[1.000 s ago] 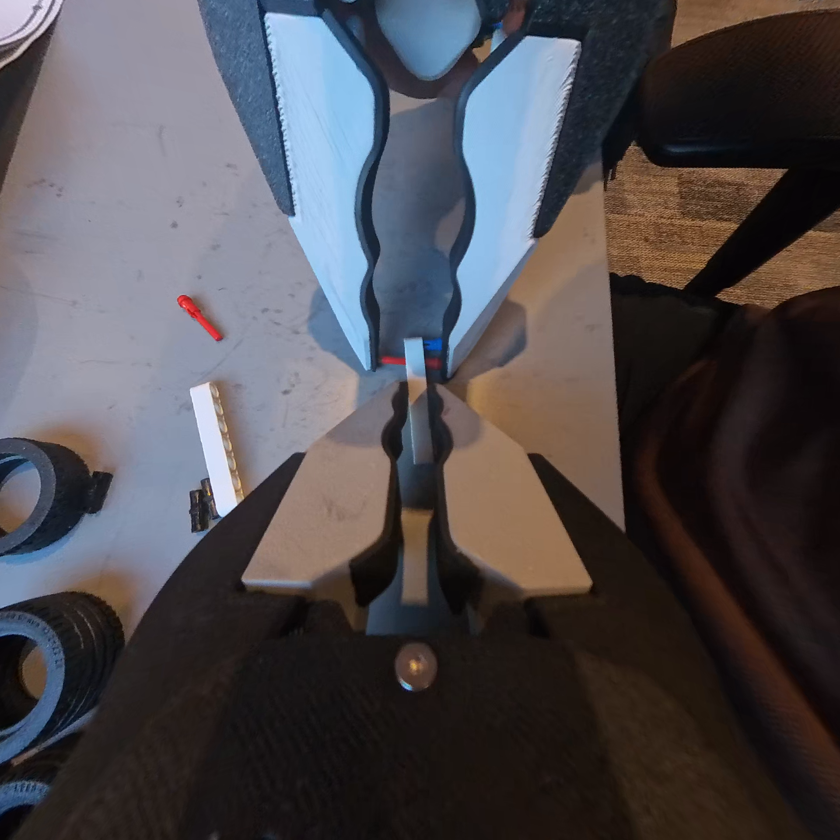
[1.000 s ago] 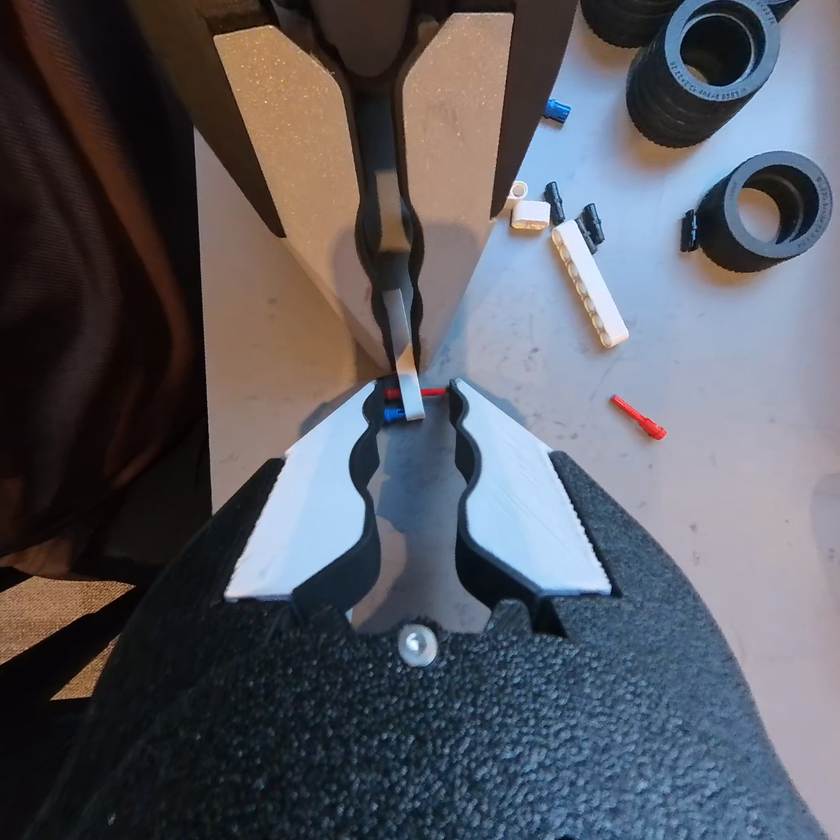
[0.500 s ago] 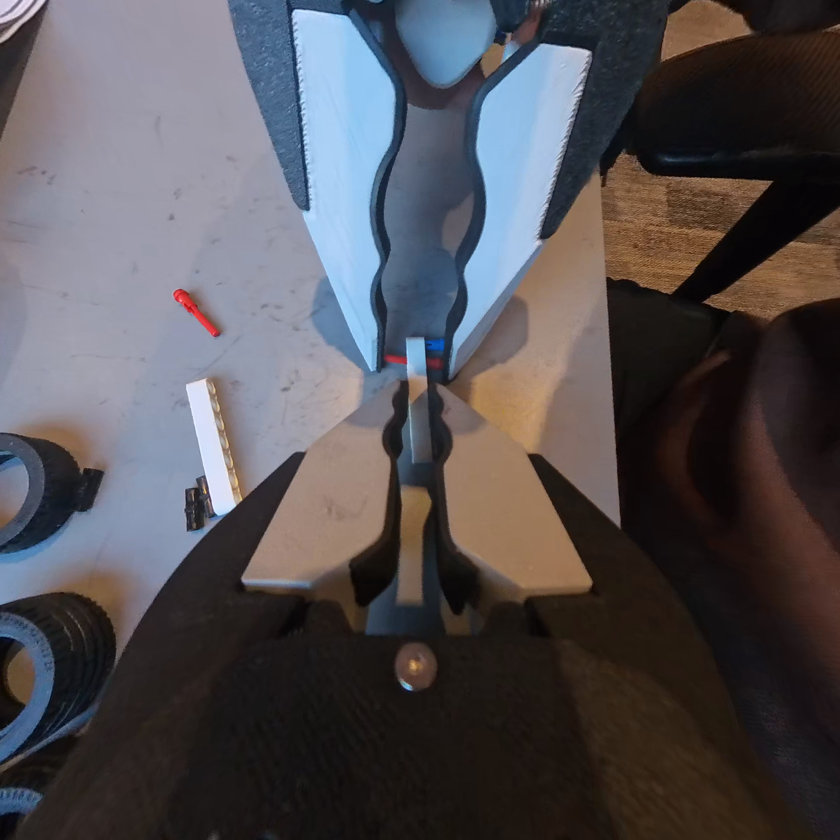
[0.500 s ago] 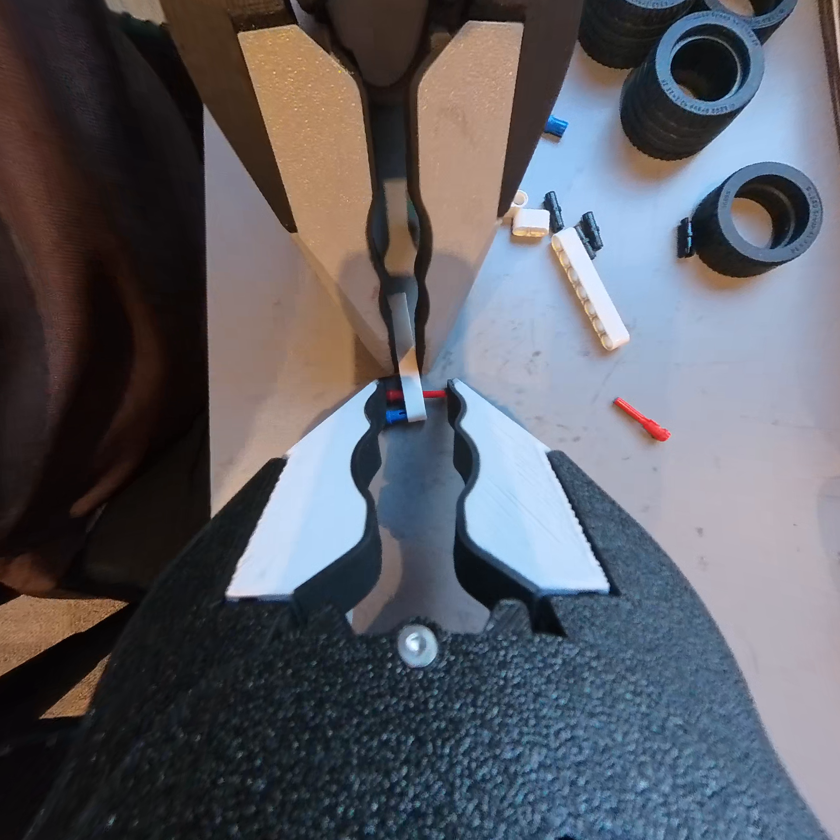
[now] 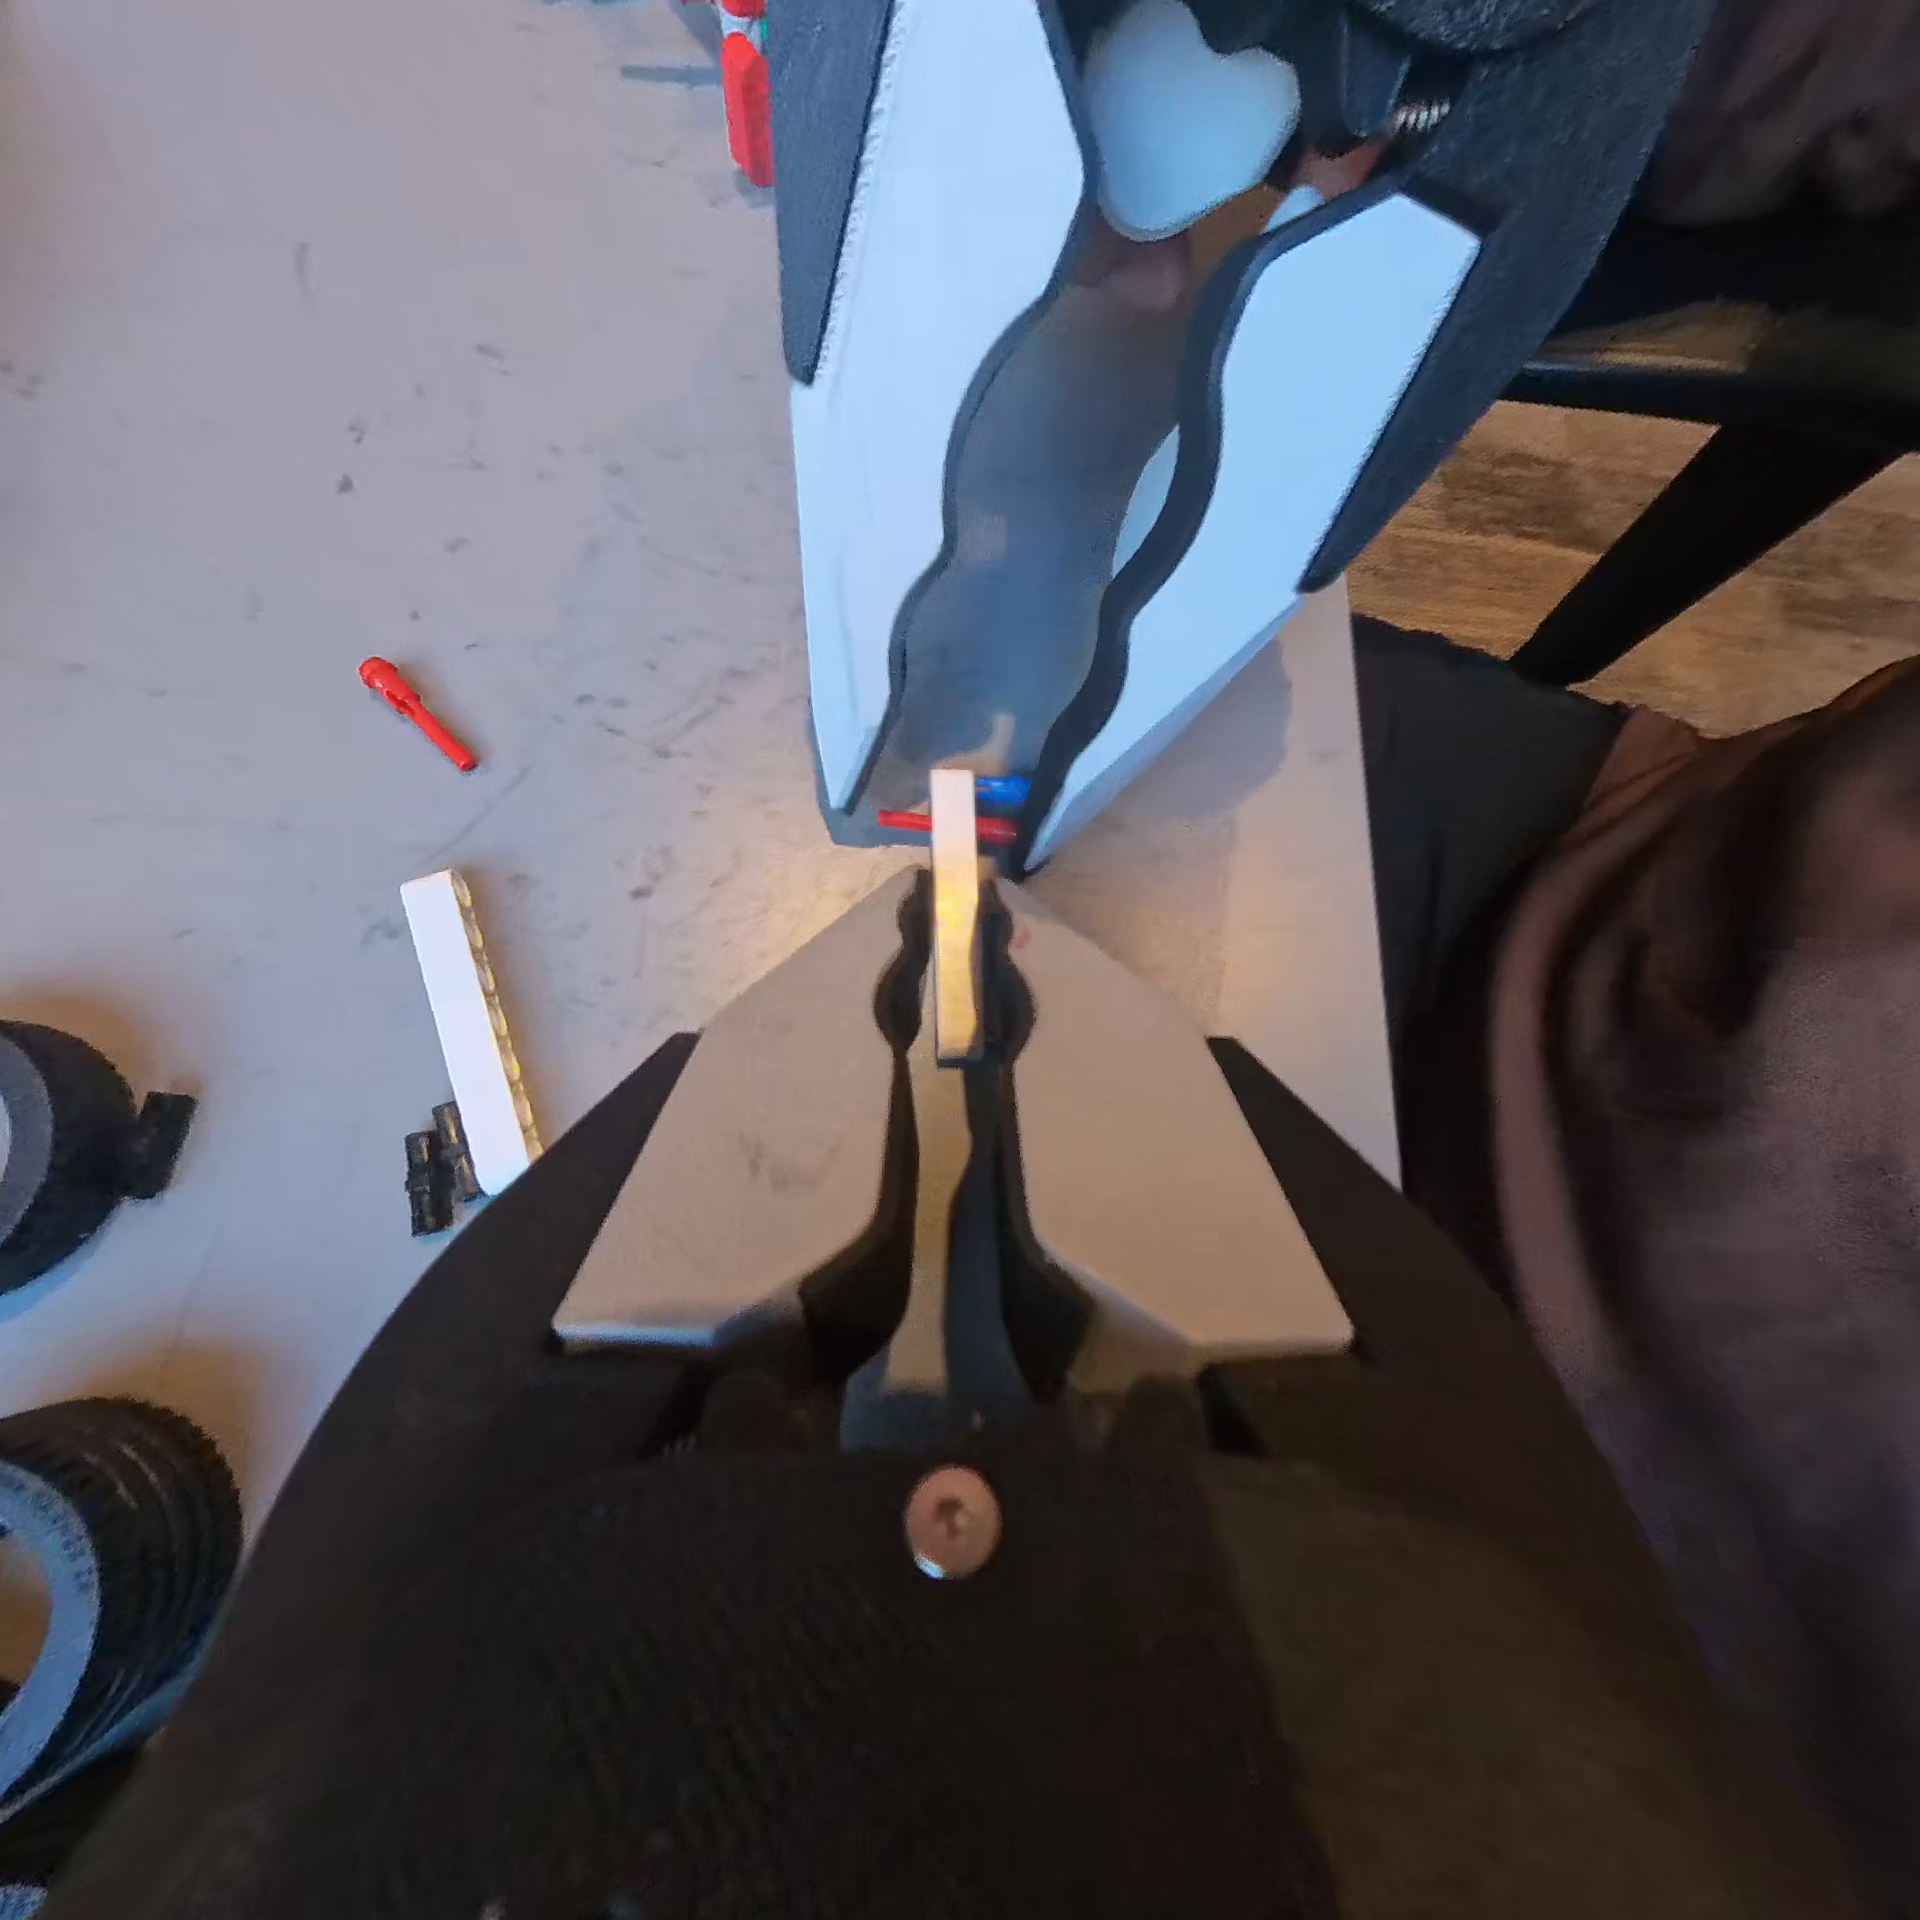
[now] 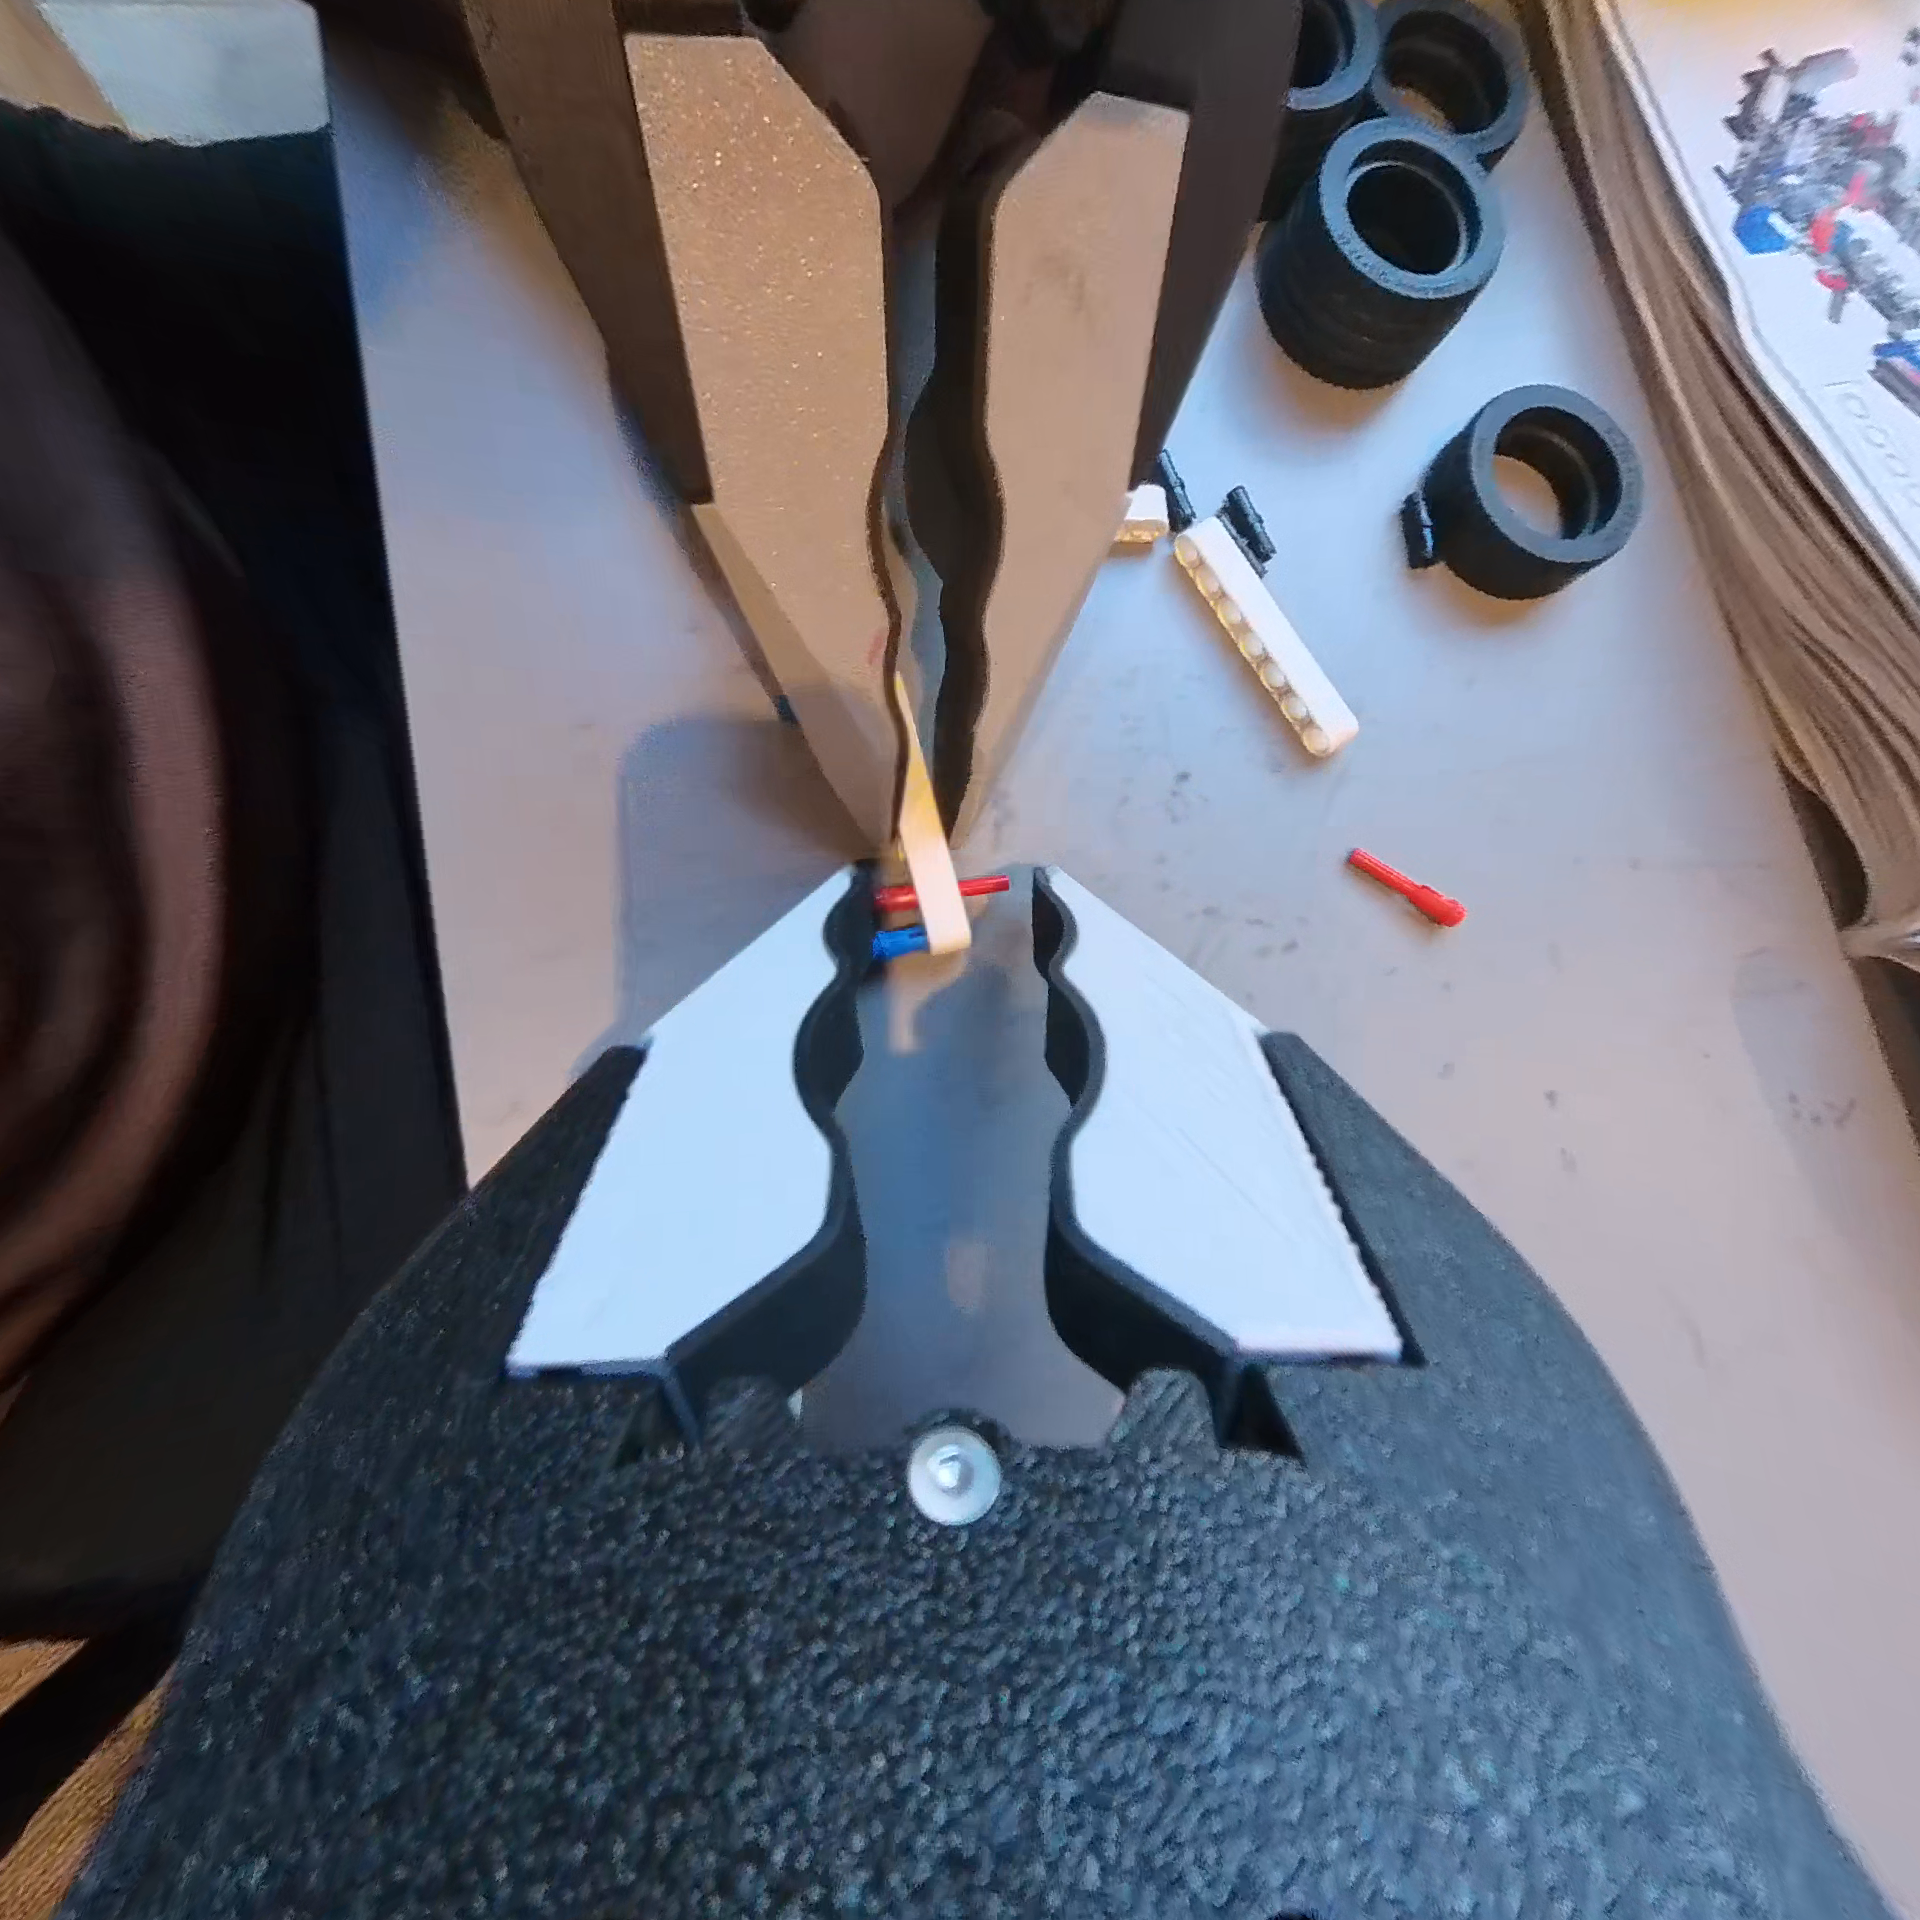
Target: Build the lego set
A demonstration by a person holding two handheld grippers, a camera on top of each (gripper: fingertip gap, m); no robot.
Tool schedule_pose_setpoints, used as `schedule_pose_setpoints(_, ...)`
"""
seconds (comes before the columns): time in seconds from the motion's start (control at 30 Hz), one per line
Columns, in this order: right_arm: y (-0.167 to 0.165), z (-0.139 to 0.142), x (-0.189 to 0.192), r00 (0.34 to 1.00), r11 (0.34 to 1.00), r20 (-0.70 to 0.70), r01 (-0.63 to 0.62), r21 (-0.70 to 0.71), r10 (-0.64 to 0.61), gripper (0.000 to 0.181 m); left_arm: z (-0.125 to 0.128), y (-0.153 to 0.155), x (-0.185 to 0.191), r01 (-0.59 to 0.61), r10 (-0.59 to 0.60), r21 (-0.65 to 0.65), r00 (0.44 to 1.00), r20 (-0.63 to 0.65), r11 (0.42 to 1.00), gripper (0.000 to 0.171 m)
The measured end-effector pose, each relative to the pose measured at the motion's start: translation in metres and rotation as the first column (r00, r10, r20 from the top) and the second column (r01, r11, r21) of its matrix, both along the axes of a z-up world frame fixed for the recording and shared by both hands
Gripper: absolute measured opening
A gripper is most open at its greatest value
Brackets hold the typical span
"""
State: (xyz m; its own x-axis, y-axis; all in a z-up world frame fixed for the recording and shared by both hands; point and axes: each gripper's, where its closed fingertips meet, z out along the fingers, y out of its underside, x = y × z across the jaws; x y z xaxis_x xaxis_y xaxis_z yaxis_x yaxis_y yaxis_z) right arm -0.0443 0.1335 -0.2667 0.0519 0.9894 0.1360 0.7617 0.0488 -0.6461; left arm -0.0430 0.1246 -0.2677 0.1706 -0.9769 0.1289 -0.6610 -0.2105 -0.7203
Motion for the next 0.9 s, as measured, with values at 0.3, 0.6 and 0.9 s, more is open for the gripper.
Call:
schedule_pose_setpoints(0.3,-0.008,0.000,0.001,1.000,0.999,-0.007,-0.021,0.043,0.021,0.018,0.000,-0.002,0.000,0.032,-0.032,0.012,0.999,-0.002,0.999,0.006)
schedule_pose_setpoints(0.6,-0.008,-0.001,0.000,0.998,0.998,-0.055,-0.031,0.046,0.033,0.015,-0.001,-0.002,-0.001,0.038,-0.038,0.032,0.999,-0.009,0.999,0.006)
schedule_pose_setpoints(0.9,0.002,0.000,-0.002,0.998,0.993,-0.060,0.001,0.116,0.006,0.011,0.000,0.004,-0.001,-0.004,0.004,0.012,1.000,-0.003,1.000,0.006)
